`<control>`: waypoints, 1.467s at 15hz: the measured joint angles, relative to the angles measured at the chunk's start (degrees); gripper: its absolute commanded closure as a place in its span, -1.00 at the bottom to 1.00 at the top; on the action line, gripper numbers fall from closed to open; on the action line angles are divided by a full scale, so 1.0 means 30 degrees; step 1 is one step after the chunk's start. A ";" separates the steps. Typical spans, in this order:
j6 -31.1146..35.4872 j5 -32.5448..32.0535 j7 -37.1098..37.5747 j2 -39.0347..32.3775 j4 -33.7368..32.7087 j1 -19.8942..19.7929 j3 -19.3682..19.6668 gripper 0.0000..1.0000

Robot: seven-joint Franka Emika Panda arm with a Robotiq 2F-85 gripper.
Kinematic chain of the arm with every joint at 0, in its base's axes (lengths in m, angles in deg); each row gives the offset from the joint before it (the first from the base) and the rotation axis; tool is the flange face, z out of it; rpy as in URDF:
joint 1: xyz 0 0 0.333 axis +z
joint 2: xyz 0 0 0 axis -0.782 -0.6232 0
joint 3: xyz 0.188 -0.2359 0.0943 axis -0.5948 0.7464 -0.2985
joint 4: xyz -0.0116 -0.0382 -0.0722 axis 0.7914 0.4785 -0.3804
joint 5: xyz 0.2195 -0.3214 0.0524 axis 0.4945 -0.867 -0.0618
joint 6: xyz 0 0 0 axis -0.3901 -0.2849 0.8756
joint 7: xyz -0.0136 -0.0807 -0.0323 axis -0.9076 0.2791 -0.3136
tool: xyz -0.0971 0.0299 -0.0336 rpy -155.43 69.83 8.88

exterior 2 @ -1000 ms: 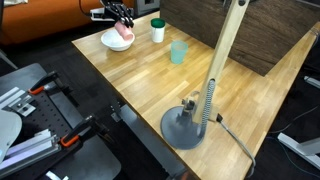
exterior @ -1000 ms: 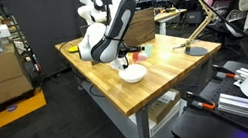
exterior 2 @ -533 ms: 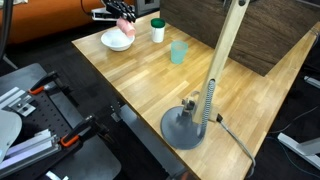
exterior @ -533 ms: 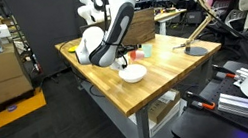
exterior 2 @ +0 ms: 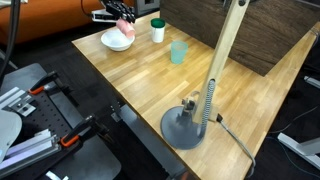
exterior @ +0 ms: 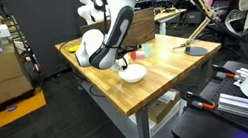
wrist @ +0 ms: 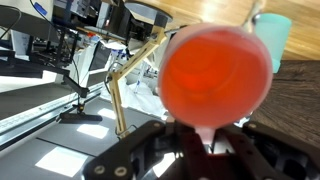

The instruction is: Pour the contents in the pink cup into the white bowl

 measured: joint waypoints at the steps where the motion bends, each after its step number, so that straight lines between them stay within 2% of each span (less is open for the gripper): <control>1: -0.0042 -0.0002 -0.0032 -0.0026 -0.0022 0.0008 -0.0019 0.93; 22: -0.2886 -0.1497 -0.2752 -0.1313 -0.1066 0.0572 -0.0294 0.93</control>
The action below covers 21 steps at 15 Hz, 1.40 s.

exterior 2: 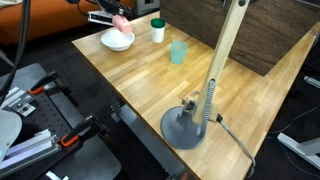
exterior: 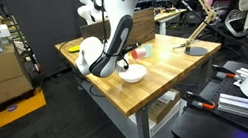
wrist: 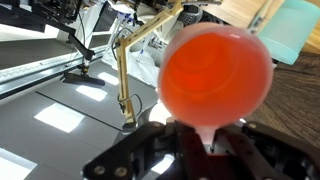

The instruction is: Pour the contents in the pink cup into the white bowl

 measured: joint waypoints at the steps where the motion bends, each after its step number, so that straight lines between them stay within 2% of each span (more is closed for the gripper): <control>1: -0.0115 -0.0022 -0.0102 -0.0108 -0.0077 0.0012 -0.0001 0.93; 21: -0.0789 -0.0889 -0.1287 -0.0854 -0.0535 0.0264 -0.0045 0.93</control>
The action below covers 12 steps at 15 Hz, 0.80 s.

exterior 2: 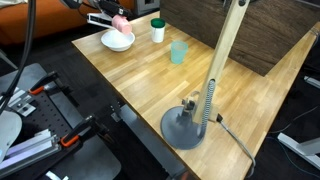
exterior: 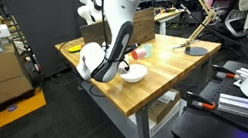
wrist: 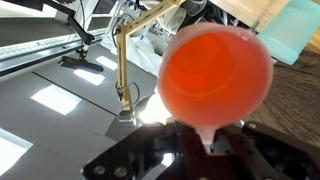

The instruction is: Pour the contents in the pink cup into the white bowl

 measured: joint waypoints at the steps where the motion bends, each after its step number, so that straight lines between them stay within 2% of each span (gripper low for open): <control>1: 0.0034 0.0007 0.0010 -0.0001 -0.0082 -0.0010 -0.0029 0.93; 6: 0.0990 0.1128 0.0804 0.0024 -0.0800 -0.0630 -0.0581 0.93; 12: 0.4082 0.3926 0.3137 0.1055 -0.0785 -0.2388 -0.0735 0.93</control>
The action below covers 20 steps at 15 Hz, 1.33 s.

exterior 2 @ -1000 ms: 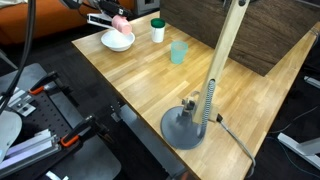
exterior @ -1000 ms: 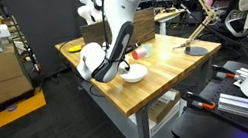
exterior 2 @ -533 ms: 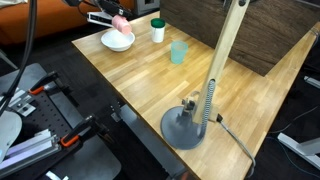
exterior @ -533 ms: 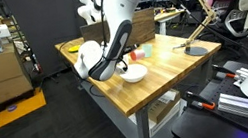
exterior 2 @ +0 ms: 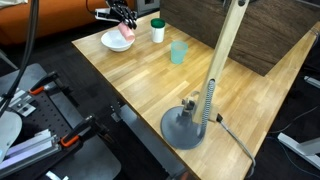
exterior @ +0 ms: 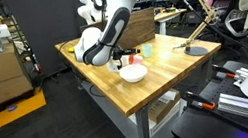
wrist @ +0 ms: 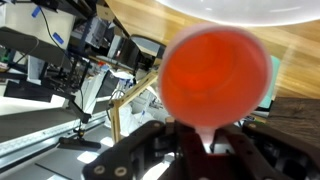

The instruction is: Pour the contents in the pink cup into the white bowl

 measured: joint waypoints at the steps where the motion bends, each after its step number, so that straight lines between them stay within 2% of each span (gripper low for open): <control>1: 0.0587 0.0536 0.0412 0.0324 0.0188 -0.0319 0.0002 0.93; 6: 0.3791 0.3109 0.3128 0.2784 0.2740 -0.1723 0.0096 0.93; 12: 0.8401 0.5345 0.7374 0.7445 0.8857 -0.2766 0.0494 0.93; 13: 0.9375 0.6019 0.7538 0.8258 0.9814 -0.2367 0.1277 0.93; 17: 1.3128 0.8759 0.7261 1.1405 1.3079 0.1046 0.7524 0.93; 20: 1.5930 1.0269 0.7213 1.2448 1.4972 0.3496 1.2161 0.93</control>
